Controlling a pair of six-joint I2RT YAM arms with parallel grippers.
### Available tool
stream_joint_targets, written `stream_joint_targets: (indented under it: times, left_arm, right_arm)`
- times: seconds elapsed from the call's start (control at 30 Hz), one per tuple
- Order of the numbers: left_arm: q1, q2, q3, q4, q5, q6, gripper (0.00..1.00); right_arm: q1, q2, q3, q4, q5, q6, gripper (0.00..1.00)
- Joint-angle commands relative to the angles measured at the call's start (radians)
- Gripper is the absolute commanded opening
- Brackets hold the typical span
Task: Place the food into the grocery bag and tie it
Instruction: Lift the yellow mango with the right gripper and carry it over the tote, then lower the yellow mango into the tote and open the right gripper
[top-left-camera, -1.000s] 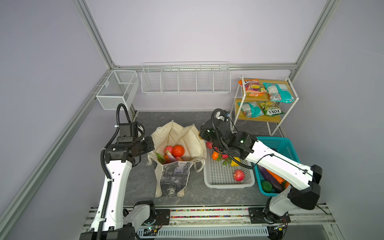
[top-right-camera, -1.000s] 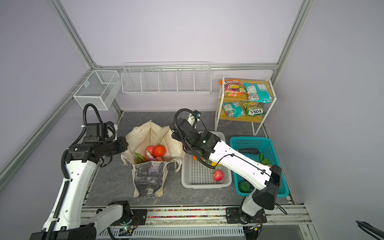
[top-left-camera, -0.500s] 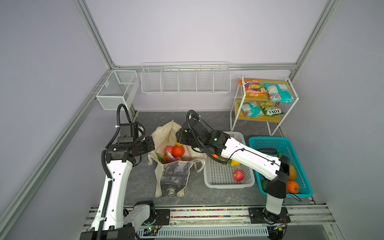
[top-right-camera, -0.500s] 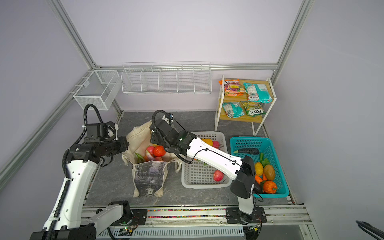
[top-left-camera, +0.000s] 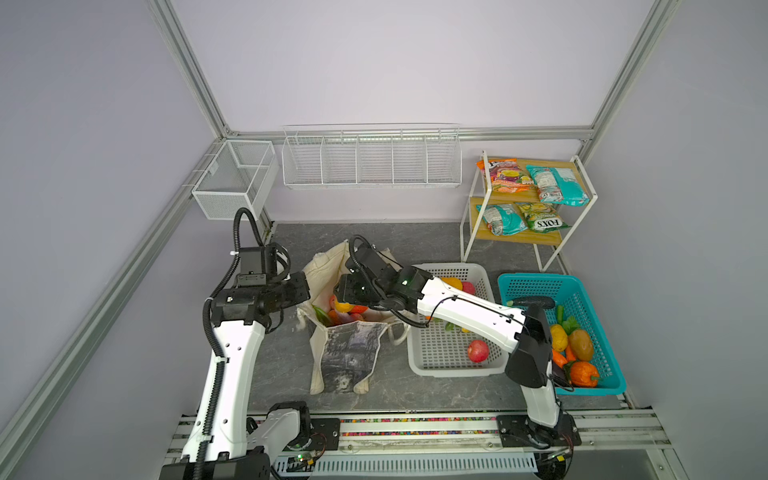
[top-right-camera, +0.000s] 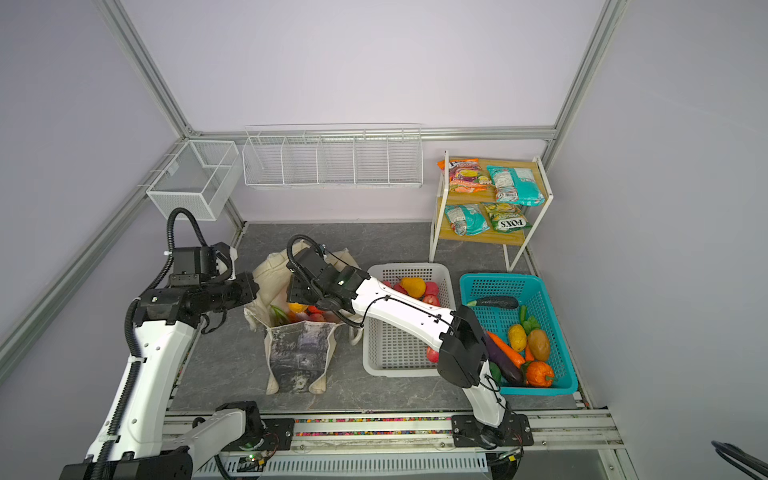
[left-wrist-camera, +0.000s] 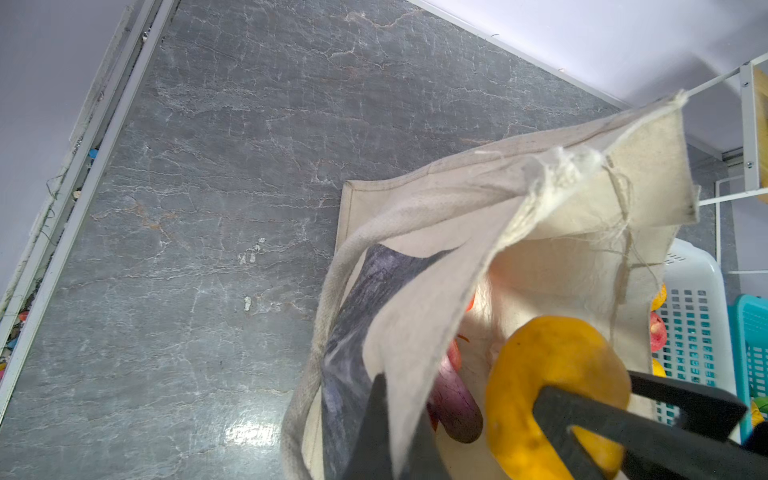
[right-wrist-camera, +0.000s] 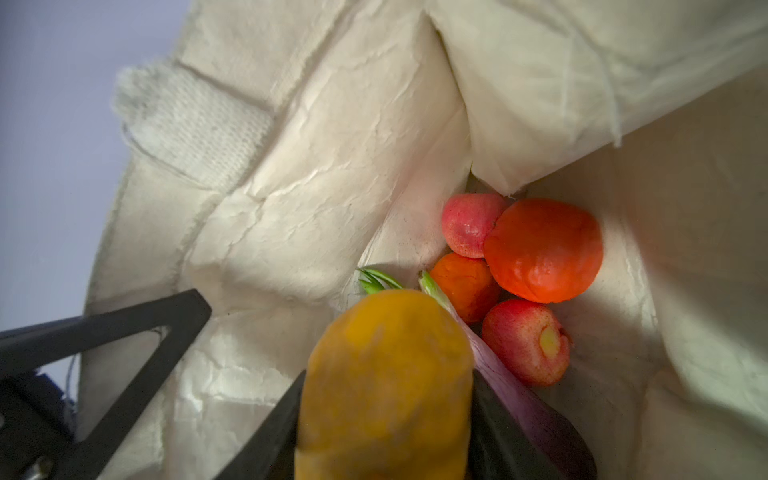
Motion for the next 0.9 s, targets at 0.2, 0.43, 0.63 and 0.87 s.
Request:
stream_joint_targets:
  times: [0.2,0.43,0.63,0.87]
  left_arm:
    - [0.004,-0.015,0.017,0.016,0.008,0.002,0.0]
    - [0.004,-0.01,0.027,0.01,0.006,0.003,0.0]
    - [0.004,-0.018,0.029,0.001,0.001,0.006,0.0]
    - [0.004,-0.022,0.028,-0.002,0.002,0.008,0.0]
  right_arm:
    - [0.009,0.013,-0.021,-0.047,-0.032,-0.062,0.58]
    - [0.007,0.089,0.016,-0.085,-0.042,-0.078,0.68]
    - [0.0,0.127,0.052,-0.101,-0.04,-0.097,0.76]
    - [-0.002,0.141,0.098,-0.131,-0.022,-0.134,0.96]
